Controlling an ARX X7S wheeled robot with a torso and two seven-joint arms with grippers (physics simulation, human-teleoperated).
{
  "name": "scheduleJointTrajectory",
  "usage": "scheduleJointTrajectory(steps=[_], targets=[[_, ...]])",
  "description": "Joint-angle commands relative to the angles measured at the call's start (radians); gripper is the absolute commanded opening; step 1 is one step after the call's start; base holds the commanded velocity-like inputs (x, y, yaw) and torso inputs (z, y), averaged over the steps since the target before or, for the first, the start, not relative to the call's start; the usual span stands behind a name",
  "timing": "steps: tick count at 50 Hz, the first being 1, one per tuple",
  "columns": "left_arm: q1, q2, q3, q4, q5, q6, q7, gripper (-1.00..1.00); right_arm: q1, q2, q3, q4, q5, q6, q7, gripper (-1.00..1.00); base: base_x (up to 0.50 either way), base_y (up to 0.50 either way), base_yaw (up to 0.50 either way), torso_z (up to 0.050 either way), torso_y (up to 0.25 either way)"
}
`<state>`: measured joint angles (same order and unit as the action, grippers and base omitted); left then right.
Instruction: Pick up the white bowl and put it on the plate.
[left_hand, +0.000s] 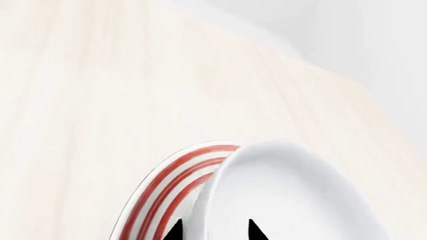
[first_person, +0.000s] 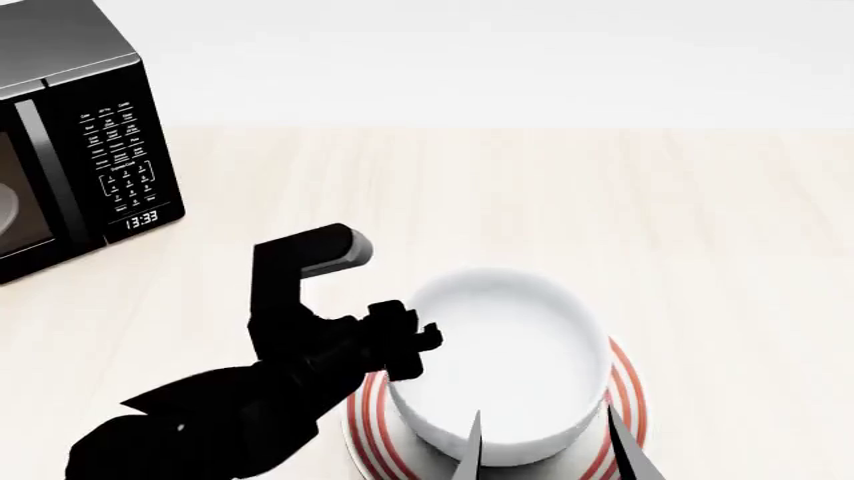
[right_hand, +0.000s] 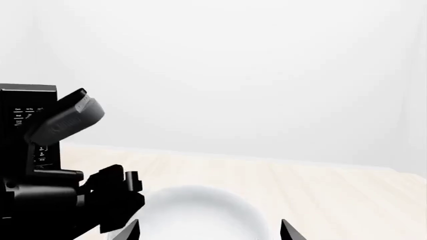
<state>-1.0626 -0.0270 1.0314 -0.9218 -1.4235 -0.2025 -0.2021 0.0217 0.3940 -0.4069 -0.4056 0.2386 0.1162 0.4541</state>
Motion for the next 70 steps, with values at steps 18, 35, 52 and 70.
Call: scheduleJointTrajectory(steps=[18, 35, 52, 70], targets=[[0.019, -0.195, 0.063, 0.52, 0.054, 0.113, -0.233, 1.0, -0.001, -0.012, 0.019, -0.005, -0.017, 0.001, -0.015, 1.0, 0.0, 0.0, 0.0, 0.0, 0.0], [0.058, -0.51, 0.172, 1.218, 0.457, 0.142, -0.663, 1.0, -0.005, 0.062, 0.055, -0.33, -0.04, 0.171, 0.059, 1.0, 0.0, 0.0, 0.0, 0.0, 0.0], [0.097, -0.665, 0.221, 1.583, 0.652, 0.064, -0.906, 1.0, 0.029, 0.111, 0.076, -0.622, -0.041, 0.359, 0.115, 1.0, 0.0, 0.0, 0.0, 0.0, 0.0], [0.1, -0.771, 0.216, 1.842, 0.75, -0.01, -1.063, 1.0, 1.035, 0.673, -1.102, -0.641, 0.255, 0.0, 1.013, 1.0, 0.0, 0.0, 0.0, 0.0, 0.0]])
